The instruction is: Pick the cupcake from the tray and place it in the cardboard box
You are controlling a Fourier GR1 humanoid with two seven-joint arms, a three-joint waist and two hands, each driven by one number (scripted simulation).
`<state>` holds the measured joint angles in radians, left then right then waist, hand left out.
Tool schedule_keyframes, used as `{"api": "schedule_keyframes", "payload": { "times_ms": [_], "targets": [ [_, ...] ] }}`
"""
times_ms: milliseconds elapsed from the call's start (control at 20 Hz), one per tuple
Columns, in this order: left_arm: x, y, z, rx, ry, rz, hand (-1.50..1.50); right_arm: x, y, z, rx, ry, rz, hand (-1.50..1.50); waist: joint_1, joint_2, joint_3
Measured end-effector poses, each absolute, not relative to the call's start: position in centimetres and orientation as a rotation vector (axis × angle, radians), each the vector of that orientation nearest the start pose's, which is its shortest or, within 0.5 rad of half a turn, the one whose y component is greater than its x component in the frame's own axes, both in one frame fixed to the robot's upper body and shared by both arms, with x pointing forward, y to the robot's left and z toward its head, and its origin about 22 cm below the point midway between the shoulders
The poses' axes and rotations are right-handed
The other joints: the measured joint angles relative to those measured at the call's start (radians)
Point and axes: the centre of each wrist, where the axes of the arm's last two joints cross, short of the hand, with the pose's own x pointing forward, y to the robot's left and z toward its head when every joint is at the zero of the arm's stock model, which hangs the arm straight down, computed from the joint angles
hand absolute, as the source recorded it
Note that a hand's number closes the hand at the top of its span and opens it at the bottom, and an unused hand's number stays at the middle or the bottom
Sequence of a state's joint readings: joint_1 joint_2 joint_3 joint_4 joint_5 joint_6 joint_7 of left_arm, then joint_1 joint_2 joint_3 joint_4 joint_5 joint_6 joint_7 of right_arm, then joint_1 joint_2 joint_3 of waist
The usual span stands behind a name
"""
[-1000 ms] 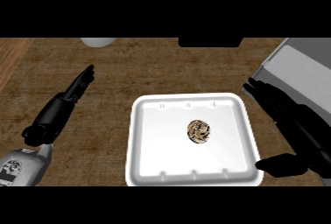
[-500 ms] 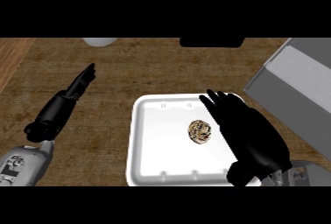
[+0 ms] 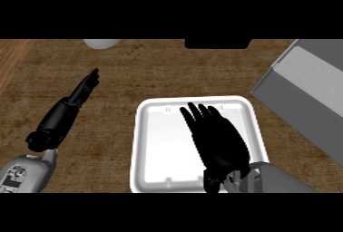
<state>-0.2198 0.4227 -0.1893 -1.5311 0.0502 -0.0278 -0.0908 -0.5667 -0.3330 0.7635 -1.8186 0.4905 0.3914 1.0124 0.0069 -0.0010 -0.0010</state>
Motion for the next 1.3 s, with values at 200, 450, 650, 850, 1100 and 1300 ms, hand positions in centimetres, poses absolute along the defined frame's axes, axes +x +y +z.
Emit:
{"api": "schedule_keyframes", "payload": {
  "times_ms": [200,450,650,850,1100,1300],
  "targets": [
    [28.9,26.7,6.4,0.091,-1.751,-0.529,0.0,24.0,-7.3,12.2,-0.748,-1.1,1.455,-1.5,-0.002,0.0,0.0],
    [29.1,26.7,6.4,0.096,-1.748,-0.532,0.0,24.8,-7.3,11.4,-0.806,-1.078,1.448,-1.5,-0.005,0.0,0.001],
    [28.6,27.1,6.3,0.102,-1.744,-0.523,0.0,25.1,-7.0,10.6,-0.833,-1.059,1.448,-1.5,-0.004,0.0,0.001],
    [29.0,27.0,6.9,0.095,-1.746,-0.528,0.0,25.8,-6.9,9.7,-0.87,-1.017,1.456,-1.5,-0.005,0.0,0.001],
    [28.8,27.0,6.8,0.104,-1.749,-0.53,0.0,26.2,-7.0,7.7,-0.905,-0.96,1.464,-1.5,-0.004,0.001,0.001],
    [28.7,27.1,6.5,0.099,-1.744,-0.531,0.0,26.7,-6.7,6.2,-0.894,-0.947,1.458,-1.5,-0.004,0.001,0.001]
  ]
}}
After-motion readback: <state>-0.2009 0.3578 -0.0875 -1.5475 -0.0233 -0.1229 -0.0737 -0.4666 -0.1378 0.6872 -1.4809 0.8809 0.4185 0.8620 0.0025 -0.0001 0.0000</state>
